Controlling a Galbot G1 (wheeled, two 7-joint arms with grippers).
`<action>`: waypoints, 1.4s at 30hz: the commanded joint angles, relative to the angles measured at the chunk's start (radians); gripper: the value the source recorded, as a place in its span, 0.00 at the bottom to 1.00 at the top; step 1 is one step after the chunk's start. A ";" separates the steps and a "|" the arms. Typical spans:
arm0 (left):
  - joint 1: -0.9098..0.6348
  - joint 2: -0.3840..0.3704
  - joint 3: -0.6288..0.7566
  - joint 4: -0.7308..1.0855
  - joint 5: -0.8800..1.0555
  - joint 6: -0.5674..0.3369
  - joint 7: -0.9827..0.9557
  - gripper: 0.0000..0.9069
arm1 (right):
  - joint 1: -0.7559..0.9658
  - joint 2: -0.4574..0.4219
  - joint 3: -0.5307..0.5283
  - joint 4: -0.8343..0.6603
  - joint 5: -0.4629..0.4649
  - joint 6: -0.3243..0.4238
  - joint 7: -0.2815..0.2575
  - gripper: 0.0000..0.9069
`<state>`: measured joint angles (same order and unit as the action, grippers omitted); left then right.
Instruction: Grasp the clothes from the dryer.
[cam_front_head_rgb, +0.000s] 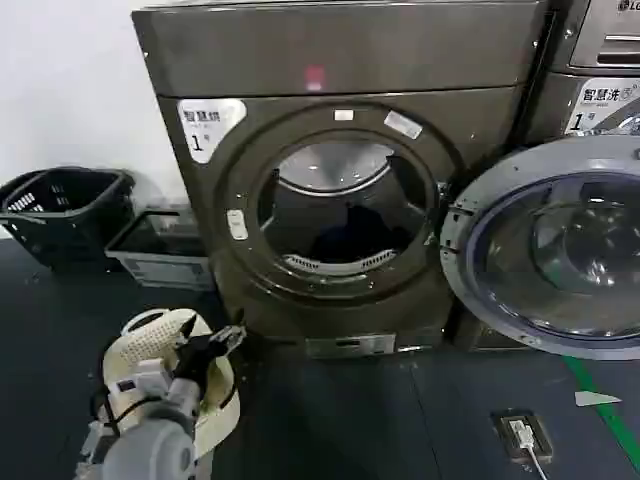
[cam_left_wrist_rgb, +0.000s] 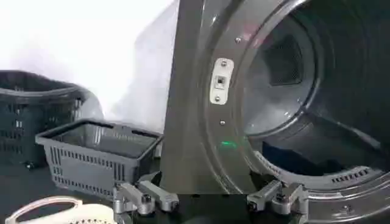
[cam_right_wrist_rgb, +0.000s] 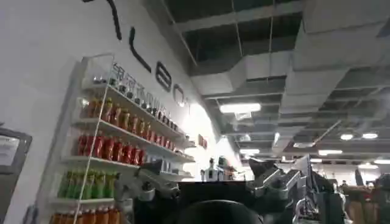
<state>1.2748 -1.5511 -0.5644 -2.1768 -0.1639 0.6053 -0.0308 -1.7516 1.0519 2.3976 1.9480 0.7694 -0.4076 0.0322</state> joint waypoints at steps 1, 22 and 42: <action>0.001 -0.002 0.000 0.003 0.030 -0.013 -0.010 1.00 | 0.000 -0.001 -0.001 -0.002 0.010 0.018 0.007 1.00; 0.000 -0.023 0.009 0.007 0.027 0.007 -0.014 1.00 | 0.018 -0.002 -0.007 -0.014 0.018 0.023 0.001 1.00; -0.002 -0.018 0.011 -0.001 -0.019 0.023 -0.014 1.00 | 0.028 0.017 -0.036 0.013 0.017 0.027 -0.014 1.00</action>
<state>1.2724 -1.5695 -0.5539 -2.1783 -0.1733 0.6266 -0.0447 -1.7227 1.0680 2.3635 1.9593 0.7858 -0.3812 0.0185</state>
